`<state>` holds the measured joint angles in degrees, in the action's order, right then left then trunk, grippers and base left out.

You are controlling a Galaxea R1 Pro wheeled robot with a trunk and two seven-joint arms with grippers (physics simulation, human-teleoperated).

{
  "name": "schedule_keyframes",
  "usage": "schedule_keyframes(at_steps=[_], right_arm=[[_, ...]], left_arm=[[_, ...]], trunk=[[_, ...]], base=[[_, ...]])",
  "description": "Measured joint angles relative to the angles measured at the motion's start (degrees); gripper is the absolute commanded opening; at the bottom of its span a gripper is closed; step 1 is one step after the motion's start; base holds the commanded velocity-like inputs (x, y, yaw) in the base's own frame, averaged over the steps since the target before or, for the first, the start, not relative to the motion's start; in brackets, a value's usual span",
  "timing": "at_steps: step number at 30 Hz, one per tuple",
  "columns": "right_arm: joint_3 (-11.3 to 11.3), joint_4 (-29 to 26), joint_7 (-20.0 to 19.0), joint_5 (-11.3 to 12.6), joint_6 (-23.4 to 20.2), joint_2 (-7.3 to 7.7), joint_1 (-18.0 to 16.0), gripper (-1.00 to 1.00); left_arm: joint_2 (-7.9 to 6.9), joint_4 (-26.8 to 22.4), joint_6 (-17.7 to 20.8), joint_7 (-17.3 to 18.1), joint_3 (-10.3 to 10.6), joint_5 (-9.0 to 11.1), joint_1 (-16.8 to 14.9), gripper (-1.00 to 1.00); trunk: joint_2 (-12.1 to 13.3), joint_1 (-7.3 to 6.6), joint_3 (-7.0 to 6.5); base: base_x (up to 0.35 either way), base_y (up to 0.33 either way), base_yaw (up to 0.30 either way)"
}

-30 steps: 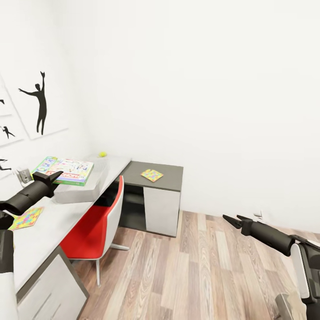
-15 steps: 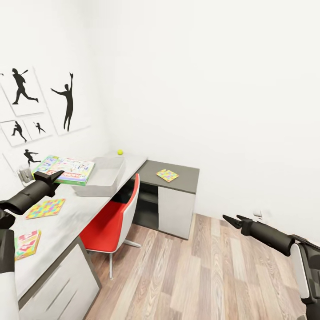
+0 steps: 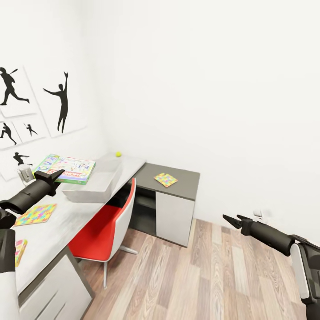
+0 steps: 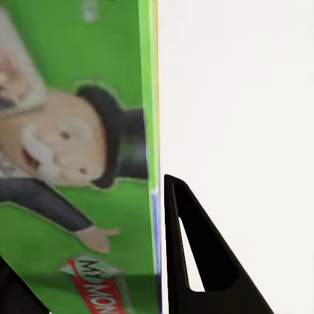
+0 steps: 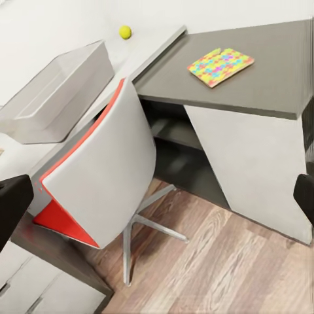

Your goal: Put all the toys in the child's room - the three board games (two on the bed and one on the table), the two jigsaw puzzles on the table, and the tennis ball on the table - inside the toy box on the table in the child's room.

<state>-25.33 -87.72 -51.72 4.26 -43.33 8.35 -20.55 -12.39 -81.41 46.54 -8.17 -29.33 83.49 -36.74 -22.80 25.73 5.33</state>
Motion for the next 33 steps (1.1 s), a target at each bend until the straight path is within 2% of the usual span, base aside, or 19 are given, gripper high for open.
schedule_keyframes(at_steps=[20, 33], right_arm=[[0.06, 0.15, 0.04, -0.15, 0.28, 0.12, 0.00, 1.00], [0.01, 0.11, -0.08, -0.12, 0.72, 0.17, 0.13, 1.00]], left_arm=[[0.07, 0.06, -0.02, 0.25, 0.05, 0.14, -0.01, -1.00], [0.03, 0.07, 0.02, 1.11, -0.02, 0.07, 0.07, -1.00]], trunk=[[0.00, 0.02, 0.00], [0.00, -0.01, 0.00]], base=[[0.072, -0.043, 0.002], [0.265, -0.001, 0.000]])
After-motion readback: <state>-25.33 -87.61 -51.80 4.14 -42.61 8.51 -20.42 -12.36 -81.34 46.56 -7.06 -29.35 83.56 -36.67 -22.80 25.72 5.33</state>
